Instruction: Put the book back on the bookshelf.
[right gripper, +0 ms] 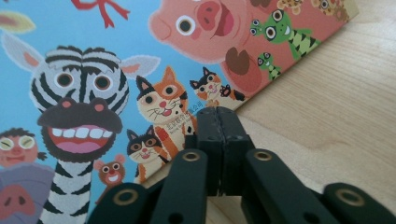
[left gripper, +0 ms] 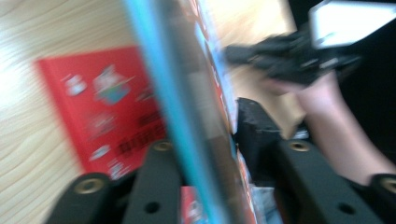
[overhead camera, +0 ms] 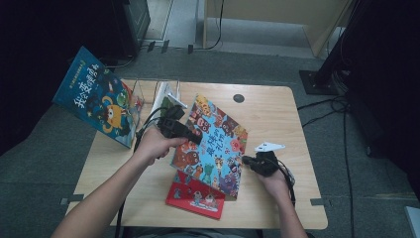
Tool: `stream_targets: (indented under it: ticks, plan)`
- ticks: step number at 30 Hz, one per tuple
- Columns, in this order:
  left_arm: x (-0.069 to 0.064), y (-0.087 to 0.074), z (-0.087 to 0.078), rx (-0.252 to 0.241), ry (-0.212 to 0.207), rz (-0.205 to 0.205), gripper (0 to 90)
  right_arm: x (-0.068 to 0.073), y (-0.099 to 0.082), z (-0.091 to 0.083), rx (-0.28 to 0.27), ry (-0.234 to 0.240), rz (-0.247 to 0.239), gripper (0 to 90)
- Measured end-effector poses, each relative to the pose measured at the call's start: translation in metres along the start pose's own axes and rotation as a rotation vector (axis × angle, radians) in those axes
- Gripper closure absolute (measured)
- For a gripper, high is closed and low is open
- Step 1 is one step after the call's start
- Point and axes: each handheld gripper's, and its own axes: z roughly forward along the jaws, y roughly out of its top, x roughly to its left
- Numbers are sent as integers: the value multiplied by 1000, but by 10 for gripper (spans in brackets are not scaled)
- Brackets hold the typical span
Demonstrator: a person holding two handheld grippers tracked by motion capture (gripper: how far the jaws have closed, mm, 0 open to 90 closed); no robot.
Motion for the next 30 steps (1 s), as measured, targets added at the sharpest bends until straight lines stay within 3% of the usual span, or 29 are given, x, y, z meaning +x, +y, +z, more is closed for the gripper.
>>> stream_targets:
  ticks: [4,9,13,16,21,30]
  plan:
    - [-11,16,-4,43,34,-1,776,-1,2,-2,-8,21,-3,793]
    - [-29,32,-5,93,76,-2,791,-8,2,-16,-61,-5,28,778]
    - [-42,37,-5,103,63,-11,809,-14,0,-23,-87,-21,50,776]
    - [-53,39,-5,114,55,24,814,-17,-1,-26,-96,-26,58,776]
    - [-69,36,-12,122,89,72,811,-19,0,-27,-108,-31,67,776]
    - [-71,9,-61,81,118,99,812,-16,3,-23,-123,-16,50,776]
